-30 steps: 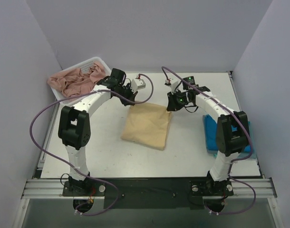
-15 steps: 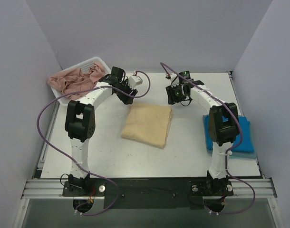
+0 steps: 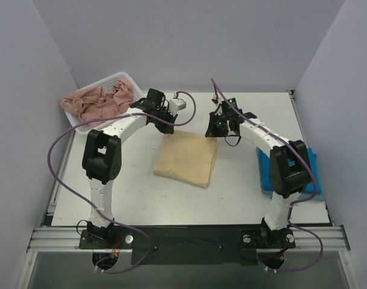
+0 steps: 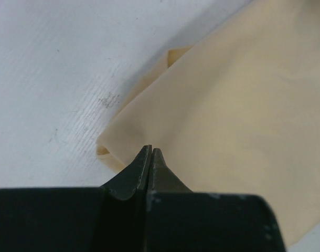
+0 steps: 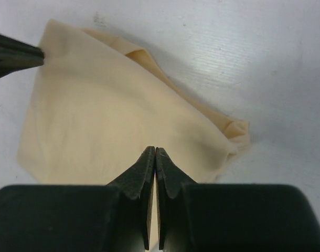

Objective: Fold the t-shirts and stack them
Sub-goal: Fold the long partially folded tshirt into a neat square

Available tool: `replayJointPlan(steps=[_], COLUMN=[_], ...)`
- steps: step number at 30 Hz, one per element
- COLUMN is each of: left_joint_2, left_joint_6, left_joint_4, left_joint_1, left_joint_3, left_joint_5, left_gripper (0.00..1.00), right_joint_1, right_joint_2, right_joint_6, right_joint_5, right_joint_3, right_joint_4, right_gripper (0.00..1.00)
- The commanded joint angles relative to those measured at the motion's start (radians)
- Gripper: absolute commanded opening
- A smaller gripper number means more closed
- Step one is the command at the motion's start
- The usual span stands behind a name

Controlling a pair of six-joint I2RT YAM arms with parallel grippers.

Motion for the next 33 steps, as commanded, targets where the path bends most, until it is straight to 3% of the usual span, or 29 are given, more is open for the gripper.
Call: replayJointPlan(steps=[1,7,12,20,24,28,33], left_joint_2=[0.052,0.135,0.153,0.022,-0.118,-0.221,-0.261], left_joint_6=[-0.044,-0.105,-0.17,-0.15,-0.194,-0.288,-0.397], left_joint_4=[0.069,0.178,0.164,0.08,0.034,0.044,0.096], left_joint_1=[0.016,0.038,0.052,0.052,0.029,-0.023,-0.031], left_joint_3=[-0.003,0.002,0.031,0.068,-0.038,-0.26,-0.481], left_joint_5=[0.049,-0.026,-0.06,-0.172,-0.075,0.089,0.091], left_gripper=[0.0,0.0,0.0,0.03,0.04,0.04,0.04], right_joint_1=[-0.03,-0.076,-0.085,-0.07,0.037,0.129,0.2], right_joint_2=[0.131,0.257,0.319,0.187,0.031,-0.088,-0.14], right_joint_6=[0.114,0.14,0.137,0.039,0.011,0.137,0.285], right_joint_5=[0.018,0.074,0.08,0.108,0.051,-0.053,-0.023], right_joint_3=[0.019,0.123,0.181,0.3,0.15,-0.085,-0.358], right_joint_4=[-0.012,-0.064,-0.109,-0.242,-0.219,-0.077,0.051], right_gripper=[0.0,0.0,0.0,0.0,0.0,0.0,0.0])
